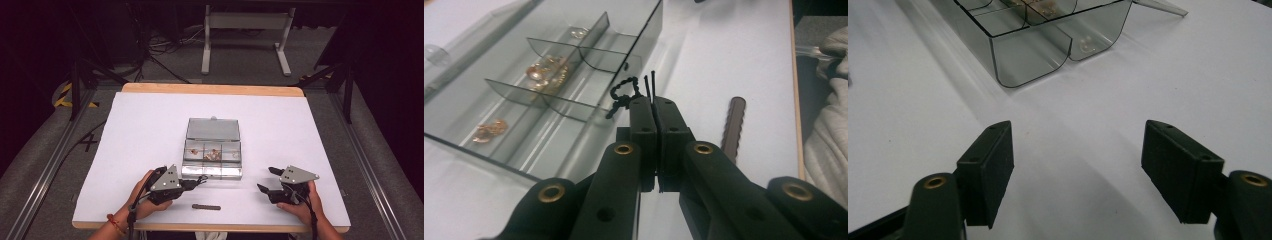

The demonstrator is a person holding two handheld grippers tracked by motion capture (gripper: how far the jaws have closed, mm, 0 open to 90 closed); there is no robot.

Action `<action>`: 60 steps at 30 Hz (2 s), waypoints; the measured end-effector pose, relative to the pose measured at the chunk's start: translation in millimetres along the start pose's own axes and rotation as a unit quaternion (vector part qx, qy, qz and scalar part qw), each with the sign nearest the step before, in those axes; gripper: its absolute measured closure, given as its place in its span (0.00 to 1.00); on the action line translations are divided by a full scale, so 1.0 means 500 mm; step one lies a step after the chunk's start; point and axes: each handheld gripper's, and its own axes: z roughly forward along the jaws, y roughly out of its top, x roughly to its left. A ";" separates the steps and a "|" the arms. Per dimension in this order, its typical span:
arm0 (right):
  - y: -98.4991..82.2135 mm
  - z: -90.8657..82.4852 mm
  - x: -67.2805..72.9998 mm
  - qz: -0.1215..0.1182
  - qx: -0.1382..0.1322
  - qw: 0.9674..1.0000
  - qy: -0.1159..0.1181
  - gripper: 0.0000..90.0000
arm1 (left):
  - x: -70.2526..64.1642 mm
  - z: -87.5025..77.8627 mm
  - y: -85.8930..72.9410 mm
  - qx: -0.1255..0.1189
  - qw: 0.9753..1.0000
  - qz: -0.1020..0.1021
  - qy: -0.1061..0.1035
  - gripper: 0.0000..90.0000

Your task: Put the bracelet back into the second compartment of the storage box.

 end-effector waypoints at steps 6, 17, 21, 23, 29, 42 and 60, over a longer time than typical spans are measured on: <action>0.002 0.004 0.004 -0.011 0.009 1.000 -0.005 0.31 | 0.011 -0.016 0.002 -0.011 1.000 -0.004 0.019 0.98; 0.002 0.005 0.002 -0.005 0.006 1.000 -0.009 0.27 | 0.036 -0.045 -0.002 -0.022 0.998 -0.011 0.055 0.98; 0.002 0.004 0.002 -0.003 0.001 1.000 -0.013 0.24 | 0.048 -0.053 -0.005 -0.031 0.997 -0.020 0.066 0.98; 0.001 0.004 0.001 -0.003 -0.001 1.000 -0.014 0.23 | 0.052 -0.055 -0.006 -0.031 0.997 -0.022 0.068 0.97; 0.002 0.005 0.002 -0.003 -0.004 1.000 -0.021 0.21 | 0.057 -0.057 -0.004 -0.036 0.996 -0.026 0.072 0.97; 0.003 0.008 0.002 -0.002 -0.001 1.000 -0.028 0.21 | 0.086 -0.026 0.022 -0.028 0.997 -0.023 0.066 0.97; 0.002 0.006 0.001 0.000 -0.005 1.000 -0.028 0.21 | 0.103 0.030 0.004 -0.008 0.998 -0.034 0.056 0.97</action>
